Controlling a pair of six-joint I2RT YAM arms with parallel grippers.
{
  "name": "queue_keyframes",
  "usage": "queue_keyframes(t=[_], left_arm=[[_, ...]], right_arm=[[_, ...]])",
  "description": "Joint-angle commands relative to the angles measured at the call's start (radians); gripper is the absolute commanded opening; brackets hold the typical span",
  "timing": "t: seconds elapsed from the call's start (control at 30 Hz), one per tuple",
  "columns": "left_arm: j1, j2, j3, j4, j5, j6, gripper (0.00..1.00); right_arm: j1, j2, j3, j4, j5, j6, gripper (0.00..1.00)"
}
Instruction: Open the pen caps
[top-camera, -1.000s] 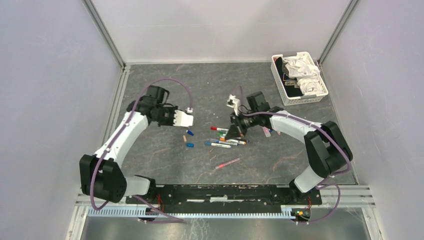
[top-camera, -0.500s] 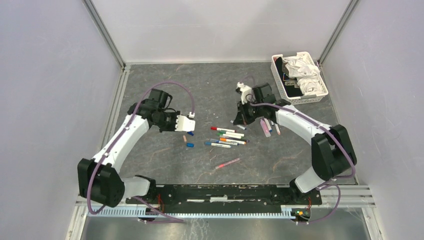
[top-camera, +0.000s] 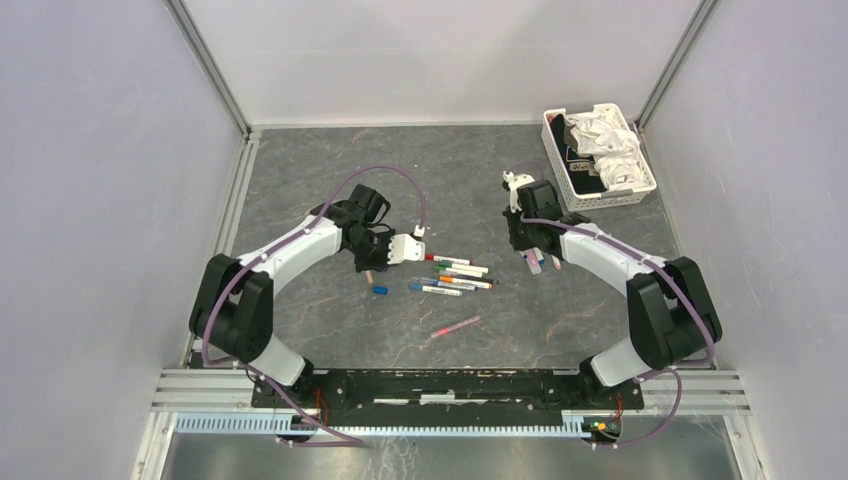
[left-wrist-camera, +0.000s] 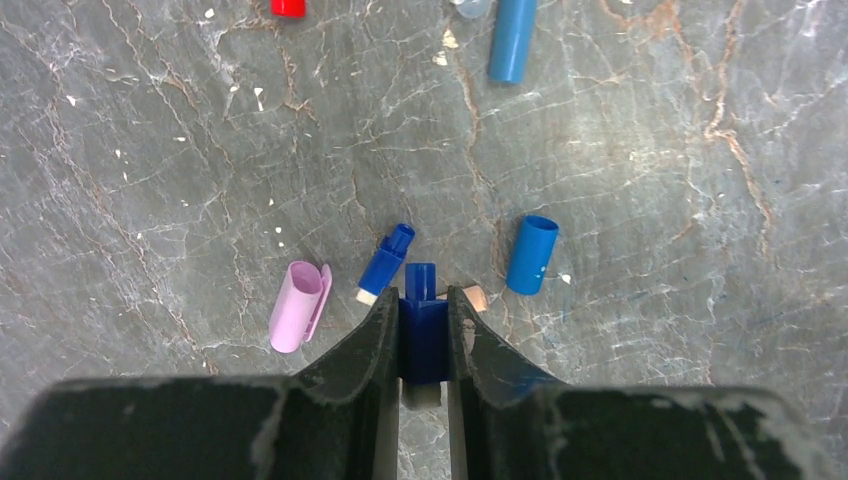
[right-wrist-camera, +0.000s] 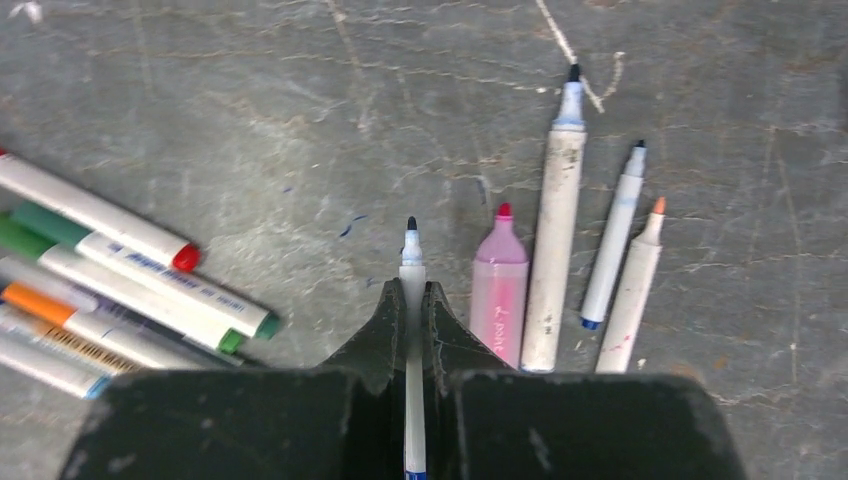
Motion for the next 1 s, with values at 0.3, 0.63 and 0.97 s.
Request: queue_keyframes(t=[0.3,0.63,0.97], left_arm=[[-0.003,0.026,-0.023,0.09,-0.023,-0.088,0.42],[-0.002,-0.016,0.107,0.008,0.002,-0.171,0.64],[0.001,-0.058,0.305,-0.111,-0.048,-0.343,1.0]], right_arm=[[-0.004,0.148,0.04,0.142,0.092,0.0,0.0],[-0.053,0.104,0.056,0.156,0.161,-0.031,0.0],[-0.106,0.127,0.052,0.191,0.216,-0.043,0.1]])
